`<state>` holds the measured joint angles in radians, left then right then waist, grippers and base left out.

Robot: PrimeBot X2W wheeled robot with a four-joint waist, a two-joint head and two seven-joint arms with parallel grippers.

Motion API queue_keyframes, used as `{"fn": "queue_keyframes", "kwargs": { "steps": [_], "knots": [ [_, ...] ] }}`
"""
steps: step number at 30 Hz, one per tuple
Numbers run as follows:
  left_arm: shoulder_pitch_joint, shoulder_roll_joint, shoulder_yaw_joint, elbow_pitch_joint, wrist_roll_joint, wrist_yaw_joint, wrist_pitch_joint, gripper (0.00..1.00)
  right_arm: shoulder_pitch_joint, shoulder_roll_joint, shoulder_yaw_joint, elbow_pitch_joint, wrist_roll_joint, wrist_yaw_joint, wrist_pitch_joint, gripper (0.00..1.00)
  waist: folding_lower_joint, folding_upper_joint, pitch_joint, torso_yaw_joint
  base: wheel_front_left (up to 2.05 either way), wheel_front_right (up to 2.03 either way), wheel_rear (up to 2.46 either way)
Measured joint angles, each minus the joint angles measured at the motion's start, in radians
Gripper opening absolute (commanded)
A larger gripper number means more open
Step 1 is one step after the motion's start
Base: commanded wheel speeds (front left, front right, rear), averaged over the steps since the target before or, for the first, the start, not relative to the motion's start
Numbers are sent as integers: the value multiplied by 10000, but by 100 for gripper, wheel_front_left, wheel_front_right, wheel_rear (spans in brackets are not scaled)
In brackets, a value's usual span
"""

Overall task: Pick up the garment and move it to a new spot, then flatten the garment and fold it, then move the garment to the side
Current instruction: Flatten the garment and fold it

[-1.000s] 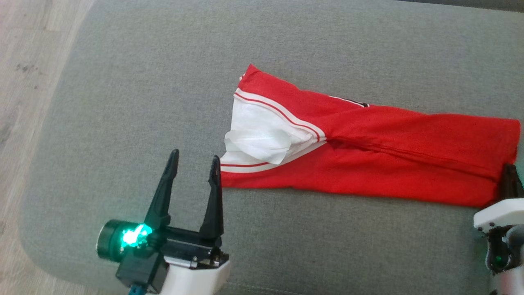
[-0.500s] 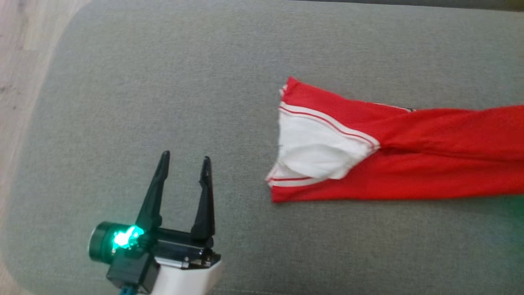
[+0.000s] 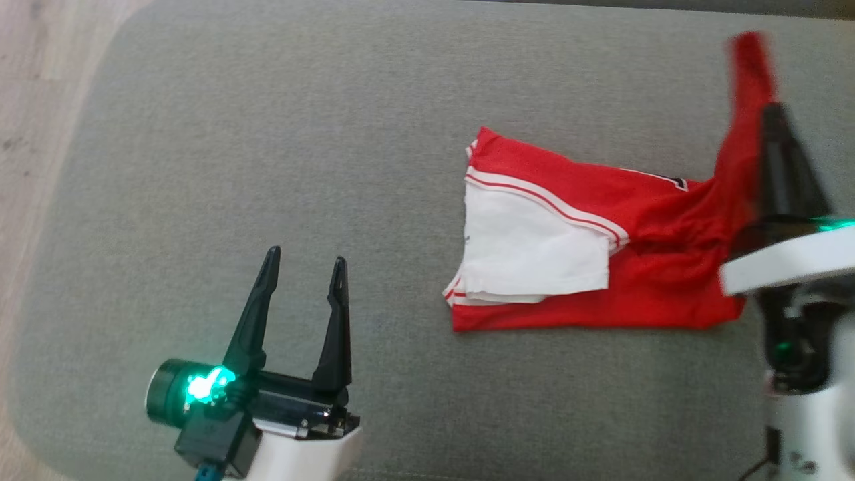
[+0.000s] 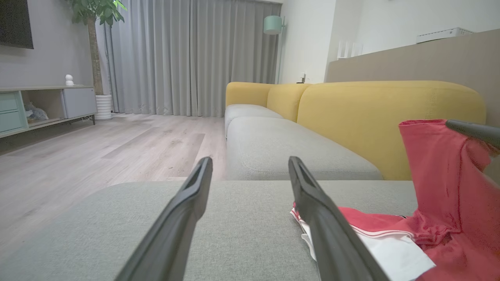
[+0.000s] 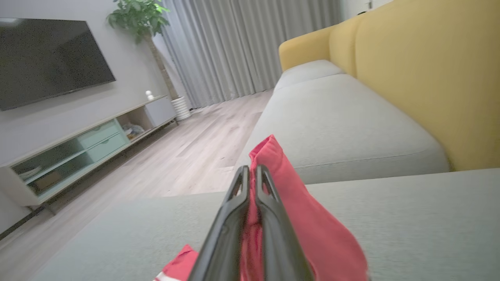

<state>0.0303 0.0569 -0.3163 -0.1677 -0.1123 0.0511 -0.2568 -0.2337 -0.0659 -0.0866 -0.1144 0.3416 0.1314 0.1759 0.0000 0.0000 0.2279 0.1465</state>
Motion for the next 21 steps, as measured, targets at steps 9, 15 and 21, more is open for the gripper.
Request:
{"fn": "queue_keyframes", "kwargs": {
  "steps": [9,15,21],
  "knots": [
    [-7,-2,-31,71,-25,4,2,100,-14,54,2121,1344,821,0,-1118,0,0,0,70,630,0,0,0],
    [-8,-6,-56,184,-27,4,2,100,-247,52,3609,2610,1160,0,-1684,0,0,0,94,1046,0,0,0],
    [-7,-8,-67,265,-127,12,2,100,-500,48,4761,3369,1480,0,-1829,91,0,0,37,1195,0,0,0]
  ]
}}
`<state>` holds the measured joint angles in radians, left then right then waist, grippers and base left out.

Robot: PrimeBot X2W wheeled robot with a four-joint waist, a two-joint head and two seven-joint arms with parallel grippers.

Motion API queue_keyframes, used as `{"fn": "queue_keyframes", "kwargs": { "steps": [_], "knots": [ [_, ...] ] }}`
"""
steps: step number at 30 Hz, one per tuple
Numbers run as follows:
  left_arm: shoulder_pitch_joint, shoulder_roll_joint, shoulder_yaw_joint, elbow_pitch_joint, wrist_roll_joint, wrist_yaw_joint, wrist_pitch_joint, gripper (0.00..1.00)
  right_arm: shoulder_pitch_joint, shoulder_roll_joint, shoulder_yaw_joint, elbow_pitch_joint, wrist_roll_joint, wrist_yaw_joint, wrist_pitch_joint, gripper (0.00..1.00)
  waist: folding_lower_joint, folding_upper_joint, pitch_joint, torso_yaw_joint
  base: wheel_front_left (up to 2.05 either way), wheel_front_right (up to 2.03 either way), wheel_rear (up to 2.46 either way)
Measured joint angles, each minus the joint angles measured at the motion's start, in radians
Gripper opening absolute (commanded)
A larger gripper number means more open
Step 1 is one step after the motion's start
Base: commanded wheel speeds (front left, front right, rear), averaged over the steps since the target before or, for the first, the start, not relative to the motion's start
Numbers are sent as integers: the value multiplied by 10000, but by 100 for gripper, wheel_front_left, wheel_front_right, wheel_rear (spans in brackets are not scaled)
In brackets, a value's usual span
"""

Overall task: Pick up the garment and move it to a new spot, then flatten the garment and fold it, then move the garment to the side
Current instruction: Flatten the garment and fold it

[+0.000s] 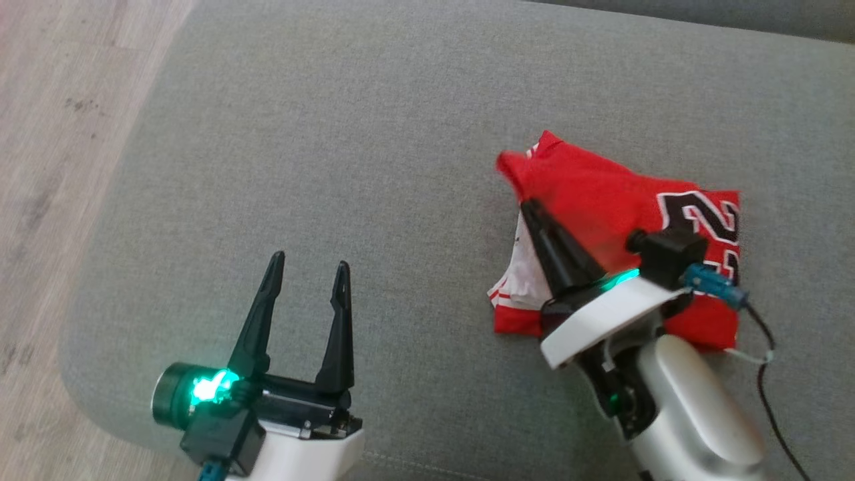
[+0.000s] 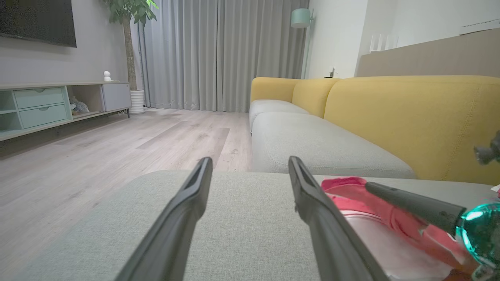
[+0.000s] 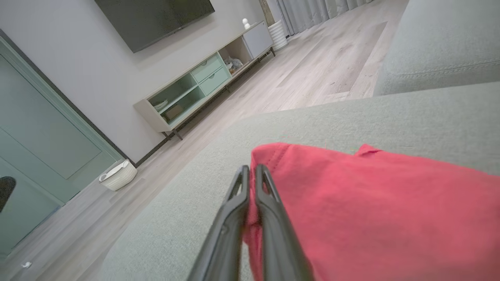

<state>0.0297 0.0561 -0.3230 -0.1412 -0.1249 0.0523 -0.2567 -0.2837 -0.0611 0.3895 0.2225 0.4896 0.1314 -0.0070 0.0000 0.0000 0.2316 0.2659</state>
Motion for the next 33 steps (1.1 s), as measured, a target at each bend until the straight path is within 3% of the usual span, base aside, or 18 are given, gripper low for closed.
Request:
{"fn": "queue_keyframes", "kwargs": {
  "steps": [1,7,14,20,26,33],
  "knots": [
    [0,0,0,4,0,2,0,100,-2,-2,138,94,92,0,-88,100,0,0,-29,-5,0,0,0],
    [3,-2,-15,-13,-73,-12,-2,100,-267,-6,40,228,399,0,-1260,100,0,0,-222,-197,0,0,0],
    [145,-2,71,180,19,33,0,100,-132,-2,-2125,382,-345,0,-2324,100,0,0,-727,-570,0,0,0],
    [732,2,393,759,-418,288,0,100,1873,-159,-3879,-242,-2236,0,-2441,100,-1,0,-1368,-1009,0,0,0],
    [1093,4,690,1200,-416,151,0,100,3931,-190,-3760,-920,-3106,0,-2439,100,-3,0,-2120,-1465,0,0,0],
    [1486,0,940,1862,-299,-100,0,100,4817,-88,-3697,-1083,-3344,0,-2439,100,-3,0,-2693,-1906,0,0,0]
  ]
}}
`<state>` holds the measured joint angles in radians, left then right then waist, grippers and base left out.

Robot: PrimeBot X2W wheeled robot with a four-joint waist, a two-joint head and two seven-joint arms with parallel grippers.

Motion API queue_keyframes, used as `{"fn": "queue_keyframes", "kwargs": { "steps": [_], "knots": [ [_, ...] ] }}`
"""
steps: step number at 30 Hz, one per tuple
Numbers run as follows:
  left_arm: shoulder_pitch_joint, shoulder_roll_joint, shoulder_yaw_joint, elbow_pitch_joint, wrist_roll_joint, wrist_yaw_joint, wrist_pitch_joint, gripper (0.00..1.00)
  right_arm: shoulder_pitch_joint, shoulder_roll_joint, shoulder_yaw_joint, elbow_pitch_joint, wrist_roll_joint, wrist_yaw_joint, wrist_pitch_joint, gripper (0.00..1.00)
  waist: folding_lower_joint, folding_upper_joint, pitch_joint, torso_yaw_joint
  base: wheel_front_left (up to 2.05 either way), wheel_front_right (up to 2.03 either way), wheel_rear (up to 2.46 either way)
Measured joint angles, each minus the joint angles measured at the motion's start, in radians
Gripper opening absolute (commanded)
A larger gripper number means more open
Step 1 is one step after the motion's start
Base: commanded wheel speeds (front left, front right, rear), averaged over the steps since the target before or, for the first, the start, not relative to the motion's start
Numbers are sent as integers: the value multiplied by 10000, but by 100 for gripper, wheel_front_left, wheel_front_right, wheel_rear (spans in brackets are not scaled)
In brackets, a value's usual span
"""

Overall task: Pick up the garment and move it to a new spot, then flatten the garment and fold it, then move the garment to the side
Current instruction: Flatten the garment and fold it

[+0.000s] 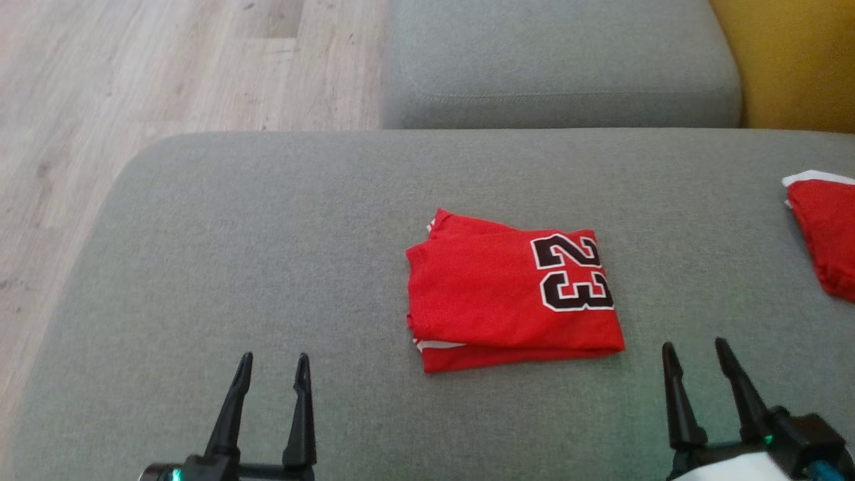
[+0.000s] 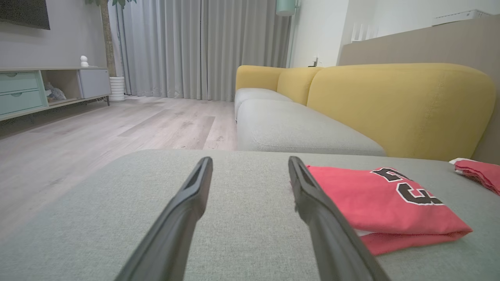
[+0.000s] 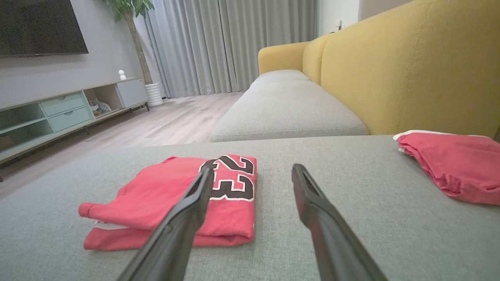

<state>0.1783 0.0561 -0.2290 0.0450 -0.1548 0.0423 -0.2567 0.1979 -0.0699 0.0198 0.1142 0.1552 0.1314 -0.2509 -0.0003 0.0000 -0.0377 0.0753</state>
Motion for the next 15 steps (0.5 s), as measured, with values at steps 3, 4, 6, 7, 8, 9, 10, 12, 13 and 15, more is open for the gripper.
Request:
{"fn": "queue_keyframes", "kwargs": {
  "steps": [3,4,6,7,8,9,10,12,13,15],
  "knots": [
    [94,2,61,205,15,-15,0,100,198,94,77,-2,-81,0,0,100,1,0,-96,-118,0,0,0],
    [142,2,61,282,21,-21,0,100,230,127,84,2,-82,0,0,100,2,0,-109,-146,0,0,0],
    [171,2,63,462,19,-29,0,100,226,184,121,2,-38,0,0,100,1,0,-122,-183,0,0,0],
    [174,2,69,500,19,-29,0,100,226,209,148,4,-29,0,0,100,2,0,-131,-198,0,0,0],
    [174,2,75,510,17,-29,0,100,226,228,171,12,-25,0,0,100,3,0,-143,-212,0,0,0],
    [174,2,81,525,17,-27,0,100,226,230,198,15,-25,0,0,100,3,0,-155,-224,0,0,0],
    [174,2,84,552,17,-27,0,100,226,230,215,19,-25,0,0,100,2,0,-164,-232,0,0,0],
    [174,2,86,573,17,-27,0,100,226,230,228,21,-15,0,0,100,2,0,-168,-235,0,0,0],
    [174,2,88,604,17,-25,0,100,226,230,240,23,23,0,0,100,3,0,-171,-233,0,0,0],
    [174,2,88,675,17,-12,0,100,226,232,276,27,23,0,0,100,3,0,-181,-233,0,0,0]
  ]
}}
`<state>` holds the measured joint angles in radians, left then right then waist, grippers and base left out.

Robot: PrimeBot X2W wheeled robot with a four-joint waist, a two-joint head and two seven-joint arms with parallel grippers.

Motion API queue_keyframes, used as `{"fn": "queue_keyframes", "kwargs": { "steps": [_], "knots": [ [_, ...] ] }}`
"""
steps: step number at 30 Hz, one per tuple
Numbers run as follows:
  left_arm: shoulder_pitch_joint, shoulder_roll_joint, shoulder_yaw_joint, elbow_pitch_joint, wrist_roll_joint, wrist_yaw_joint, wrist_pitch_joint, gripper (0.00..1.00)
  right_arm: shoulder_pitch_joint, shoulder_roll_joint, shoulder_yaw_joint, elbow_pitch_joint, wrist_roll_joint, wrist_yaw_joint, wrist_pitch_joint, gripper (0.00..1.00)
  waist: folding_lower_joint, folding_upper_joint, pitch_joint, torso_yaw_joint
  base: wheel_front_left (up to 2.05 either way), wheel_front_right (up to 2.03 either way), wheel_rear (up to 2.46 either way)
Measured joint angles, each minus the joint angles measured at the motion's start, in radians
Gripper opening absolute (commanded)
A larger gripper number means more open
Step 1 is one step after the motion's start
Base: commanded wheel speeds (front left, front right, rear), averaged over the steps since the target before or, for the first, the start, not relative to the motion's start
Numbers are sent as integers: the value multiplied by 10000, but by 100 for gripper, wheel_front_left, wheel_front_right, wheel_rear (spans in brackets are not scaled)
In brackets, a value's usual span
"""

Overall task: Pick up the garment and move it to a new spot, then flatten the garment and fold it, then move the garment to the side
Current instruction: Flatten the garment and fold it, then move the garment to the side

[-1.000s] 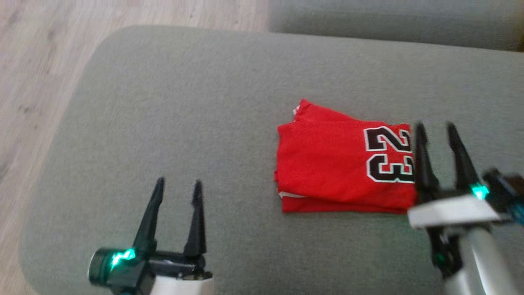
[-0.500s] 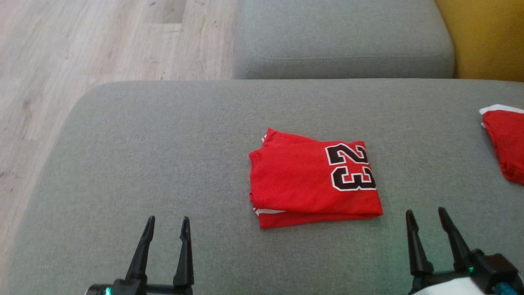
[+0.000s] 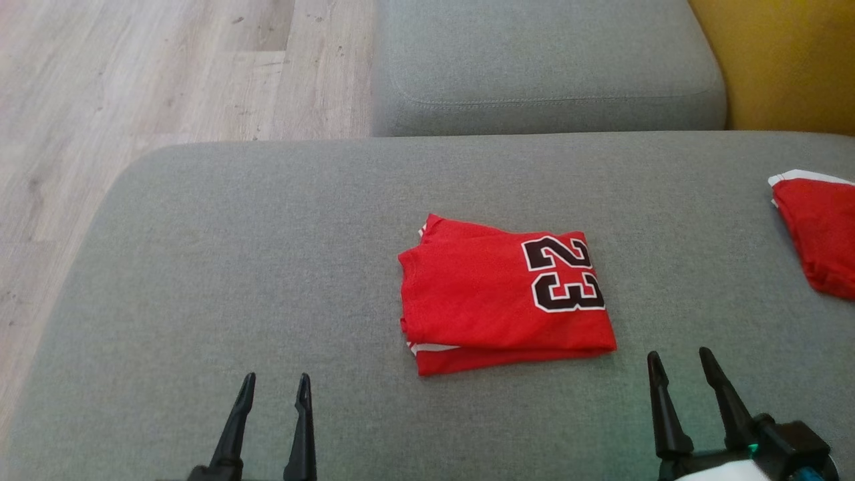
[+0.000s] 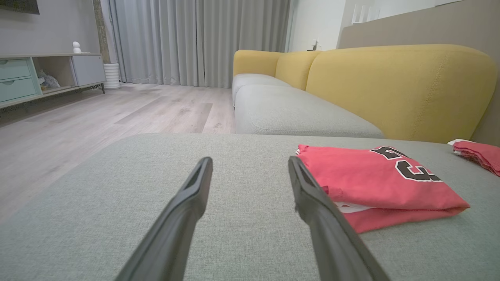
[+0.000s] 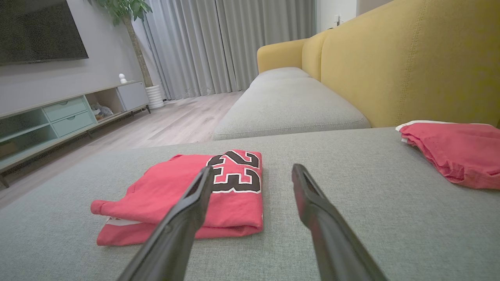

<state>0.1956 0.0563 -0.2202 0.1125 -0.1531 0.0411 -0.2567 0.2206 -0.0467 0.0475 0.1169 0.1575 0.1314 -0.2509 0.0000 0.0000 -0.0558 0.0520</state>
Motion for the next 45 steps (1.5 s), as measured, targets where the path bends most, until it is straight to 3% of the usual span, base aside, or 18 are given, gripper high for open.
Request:
{"fn": "queue_keyframes", "kwargs": {
  "steps": [9,13,19,24,29,30,31,32,38,45],
  "knots": [
    [7,0,15,77,-36,27,0,100,-13,12,-27,184,-4,0,0,100,-1,0,60,2,0,0,0],
    [-7,0,17,-38,42,25,0,100,-442,21,-174,830,756,0,0,100,0,0,389,88,0,0,0],
    [-94,0,-46,-121,61,15,0,100,-2797,-245,255,3160,1939,0,15,100,1,0,1059,263,0,0,0],
    [-617,-4,-150,-94,29,15,0,100,-5066,-809,688,5020,2487,0,917,100,4,0,1641,544,0,0,0],
    [-920,-8,-378,-35,23,23,0,100,-6156,-920,980,6892,2583,0,1526,100,3,0,2015,911,0,0,0],
    [-924,-10,-408,-25,-17,25,0,100,-6264,-922,1035,7200,2625,0,1659,91,2,0,2072,976,0,0,0],
    [-923,-17,-422,-8,-67,29,0,100,-6357,-917,1108,7380,2715,0,1676,34,1,0,2129,1035,0,0,0],
    [-925,-13,-420,-2,-71,36,0,100,-6474,-926,1156,7469,2807,0,1672,0,0,0,2182,1085,0,0,0],
    [-968,-15,-407,-21,-159,127,0,100,-6925,-1097,1787,7758,2941,0,878,0,0,0,2431,1018,0,0,0],
    [-1240,-15,-391,-221,-150,105,0,100,-7726,-2454,2002,7961,2232,0,564,0,0,0,2796,550,0,0,0]
  ]
}}
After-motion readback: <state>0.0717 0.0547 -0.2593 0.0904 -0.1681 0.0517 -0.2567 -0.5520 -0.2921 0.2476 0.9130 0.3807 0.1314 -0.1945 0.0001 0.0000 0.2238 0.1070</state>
